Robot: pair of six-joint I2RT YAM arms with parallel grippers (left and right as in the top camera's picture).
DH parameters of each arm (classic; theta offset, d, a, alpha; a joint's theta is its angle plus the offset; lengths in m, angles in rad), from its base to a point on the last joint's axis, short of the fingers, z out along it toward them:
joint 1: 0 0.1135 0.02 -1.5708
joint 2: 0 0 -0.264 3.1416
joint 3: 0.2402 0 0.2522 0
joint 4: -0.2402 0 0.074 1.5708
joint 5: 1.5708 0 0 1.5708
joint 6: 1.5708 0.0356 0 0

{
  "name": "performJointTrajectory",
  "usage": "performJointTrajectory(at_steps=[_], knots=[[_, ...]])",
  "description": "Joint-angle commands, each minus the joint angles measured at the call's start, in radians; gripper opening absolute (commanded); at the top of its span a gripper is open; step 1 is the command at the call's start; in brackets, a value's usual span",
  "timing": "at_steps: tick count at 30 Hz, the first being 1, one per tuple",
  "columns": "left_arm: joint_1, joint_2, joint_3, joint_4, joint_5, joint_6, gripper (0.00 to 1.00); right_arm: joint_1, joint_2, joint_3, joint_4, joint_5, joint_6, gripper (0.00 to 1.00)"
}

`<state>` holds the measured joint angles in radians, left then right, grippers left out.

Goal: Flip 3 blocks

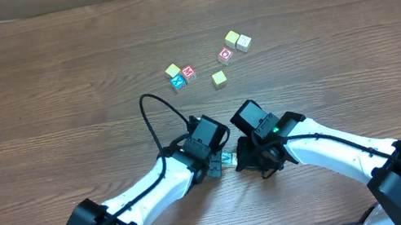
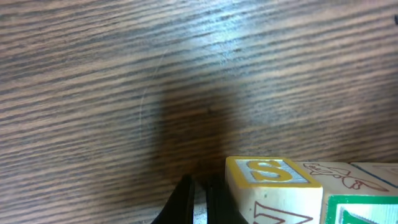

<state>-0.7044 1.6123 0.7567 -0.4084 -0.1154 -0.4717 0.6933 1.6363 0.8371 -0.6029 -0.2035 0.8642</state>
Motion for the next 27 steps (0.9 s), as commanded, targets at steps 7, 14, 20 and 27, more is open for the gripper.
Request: performJointTrajectory(at_steps=[7,14,20,27], knots=[[0.05,0.037,0.012,0.025,0.264,-0.022,0.04,0.033,-0.016,0.017,0.057,-0.075,0.005,0.04],[0.05,0.037,0.012,0.025,0.279,0.0,0.04,0.033,-0.016,0.017,0.061,-0.067,0.027,0.04],[0.05,0.037,0.012,0.024,0.293,0.016,0.04,0.033,-0.017,0.017,0.064,-0.067,0.027,0.04],[0.05,0.037,0.012,0.024,0.3,0.016,0.04,0.041,-0.017,0.017,0.064,-0.068,0.031,0.04]])
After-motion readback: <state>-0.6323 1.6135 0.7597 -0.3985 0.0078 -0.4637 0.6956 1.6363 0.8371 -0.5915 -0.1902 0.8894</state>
